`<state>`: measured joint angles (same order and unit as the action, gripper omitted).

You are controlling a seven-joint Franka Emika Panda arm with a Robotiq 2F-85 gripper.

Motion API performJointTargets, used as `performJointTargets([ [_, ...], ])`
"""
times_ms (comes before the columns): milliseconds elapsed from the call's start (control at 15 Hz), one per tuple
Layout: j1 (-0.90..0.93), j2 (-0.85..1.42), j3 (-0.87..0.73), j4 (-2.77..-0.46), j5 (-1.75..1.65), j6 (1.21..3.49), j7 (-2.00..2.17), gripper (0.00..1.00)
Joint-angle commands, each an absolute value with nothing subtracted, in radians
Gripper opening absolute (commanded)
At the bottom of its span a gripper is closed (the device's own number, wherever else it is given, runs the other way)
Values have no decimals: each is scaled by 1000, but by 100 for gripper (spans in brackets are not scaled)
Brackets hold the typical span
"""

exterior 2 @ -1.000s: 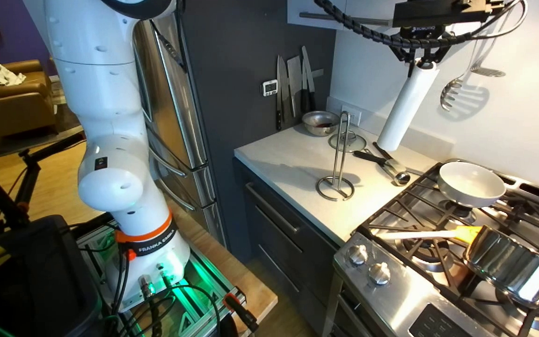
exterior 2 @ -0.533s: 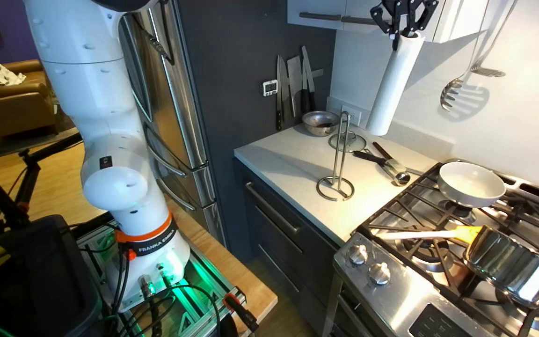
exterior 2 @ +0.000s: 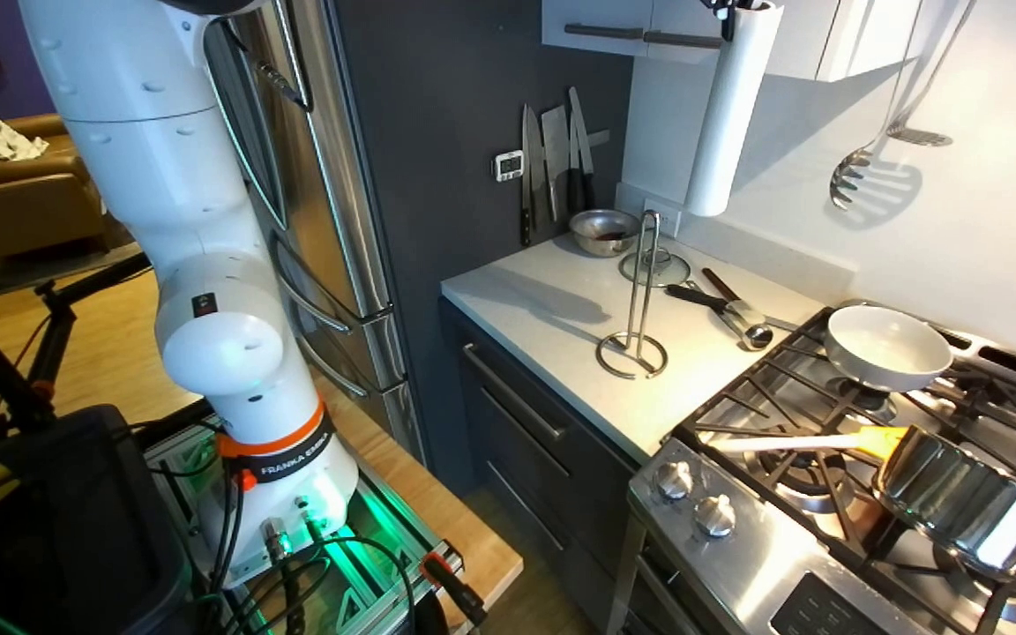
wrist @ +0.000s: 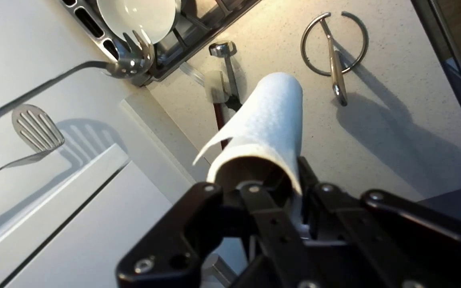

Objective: Put the paper towel roll on the silver stand

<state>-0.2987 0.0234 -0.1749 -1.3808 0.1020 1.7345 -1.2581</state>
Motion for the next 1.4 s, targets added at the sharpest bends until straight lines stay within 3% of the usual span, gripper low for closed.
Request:
performJointTargets([
  [0, -289, 9, -162, -1374, 101, 1678, -1318, 2],
  [1333, -282, 1, -135, -1329, 96, 1569, -1410, 2],
])
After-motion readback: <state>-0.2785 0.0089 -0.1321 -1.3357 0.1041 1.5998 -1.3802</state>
